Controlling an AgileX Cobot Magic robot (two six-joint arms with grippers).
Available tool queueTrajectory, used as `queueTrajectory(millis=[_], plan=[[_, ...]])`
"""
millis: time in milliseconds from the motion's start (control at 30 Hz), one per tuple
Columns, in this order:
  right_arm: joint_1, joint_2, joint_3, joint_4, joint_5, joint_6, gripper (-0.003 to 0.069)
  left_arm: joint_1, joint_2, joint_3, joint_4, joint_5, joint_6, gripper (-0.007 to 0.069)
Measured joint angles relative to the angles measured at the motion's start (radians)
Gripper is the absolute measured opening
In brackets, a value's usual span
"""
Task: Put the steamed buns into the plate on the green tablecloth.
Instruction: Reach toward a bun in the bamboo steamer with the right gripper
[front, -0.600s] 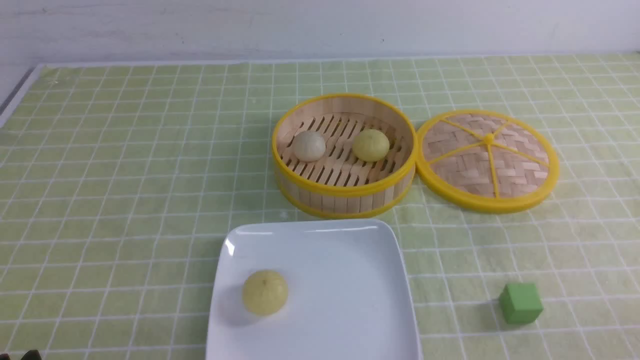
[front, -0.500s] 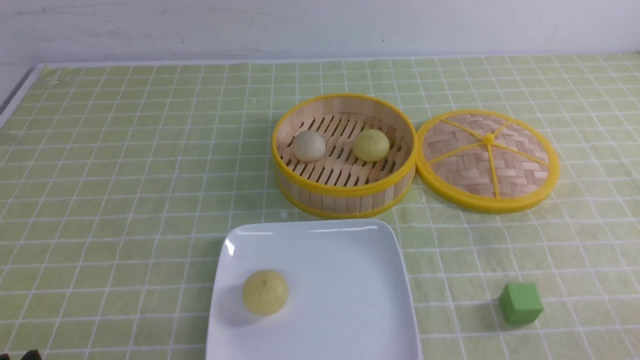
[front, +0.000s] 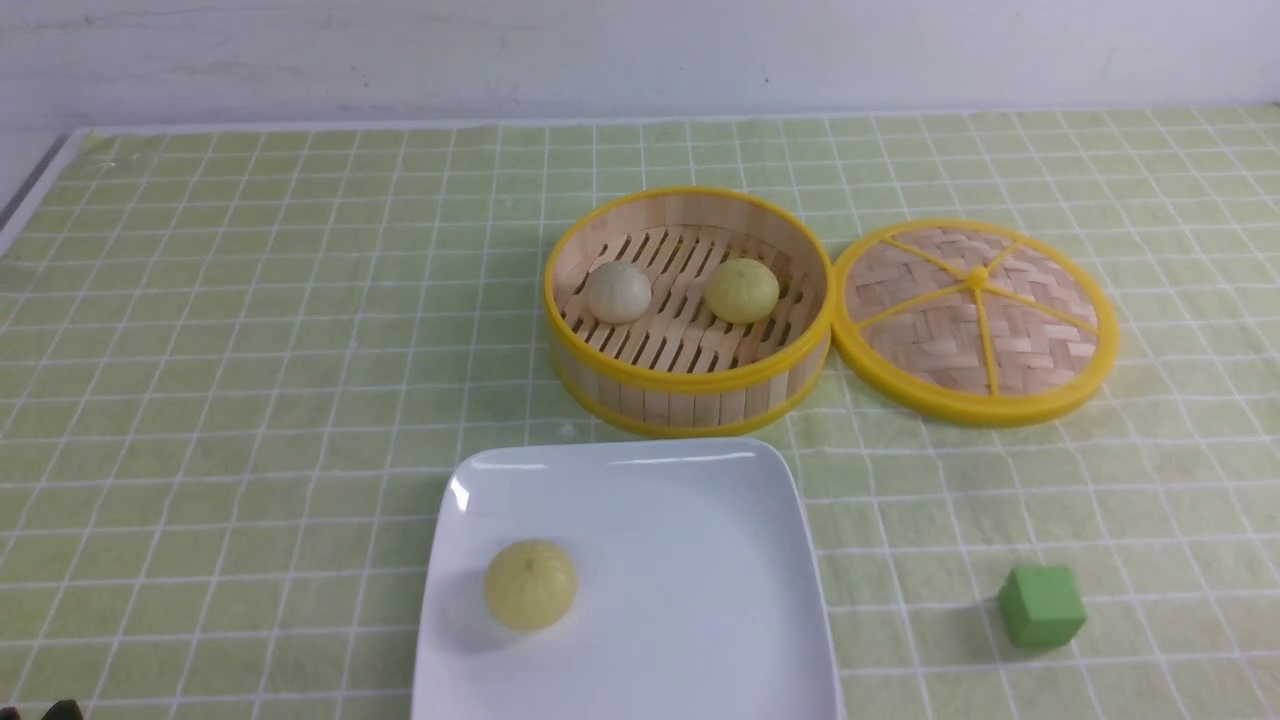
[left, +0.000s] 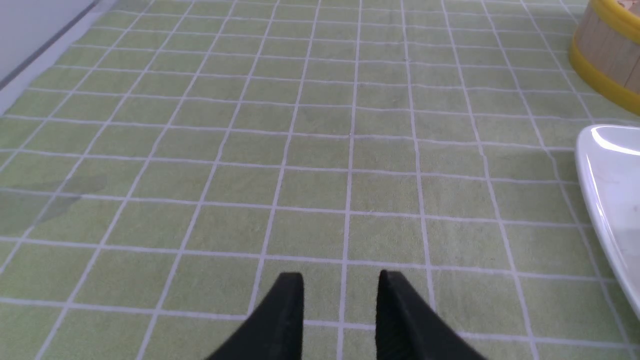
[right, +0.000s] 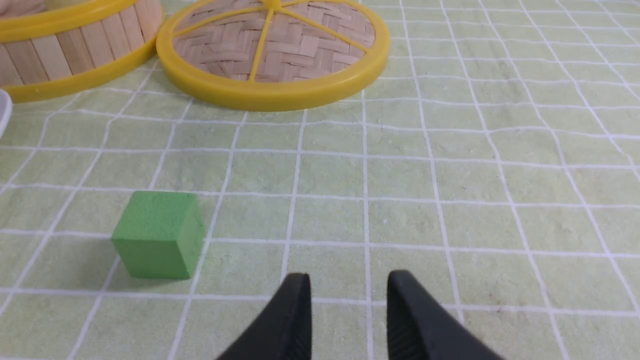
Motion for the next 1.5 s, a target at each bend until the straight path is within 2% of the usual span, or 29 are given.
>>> queueTrajectory(millis=[800,900,933,967,1033,1067,1100,1133,1167,1200,1367,1500], plan=[[0.0,0.0,0.0,-0.001,0.0,-0.001,0.024,0.0,0.0,0.0,0.0,0.0,0.0,0.0241],[0.0,0.0,0.0,0.024,-0.001,0.022,0.024,0.0,0.0,0.0,-0.027,-0.002,-0.038,0.0241],[0.0,0.0,0.0,0.06,-0.002,0.047,0.024,0.0,0.0,0.0,-0.076,-0.007,-0.084,0.0241],[0.0,0.0,0.0,0.183,0.0,0.129,0.024,0.0,0.0,0.001,-0.216,-0.012,-0.186,0.0241],[0.0,0.0,0.003,0.375,0.006,0.26,0.024,0.0,0.0,0.003,-0.394,-0.013,-0.33,0.0241],[0.0,0.0,0.004,0.467,0.009,0.322,0.024,0.0,0.0,0.004,-0.459,-0.013,-0.385,0.0241],[0.0,0.0,0.004,0.485,0.011,0.344,0.024,0.0,0.0,0.004,-0.474,-0.013,-0.411,0.0241],[0.0,0.0,0.004,0.611,0.012,0.408,0.024,0.0,0.0,0.004,-0.568,-0.013,-0.491,0.0241],[0.0,0.0,0.004,0.637,0.012,0.421,0.024,0.0,0.0,0.004,-0.602,-0.013,-0.51,0.0241],[0.0,0.0,0.004,0.714,0.008,0.451,0.024,0.0,0.0,0.004,-0.67,-0.015,-0.57,0.0241],[0.0,0.0,0.001,0.777,-0.049,0.428,0.0239,0.0,0.0,0.004,-0.738,-0.064,-0.603,0.0241],[0.0,0.0,-0.079,0.776,-0.05,0.297,0.0207,0.0,0.0,-0.064,-0.762,-0.046,-0.501,0.0235]])
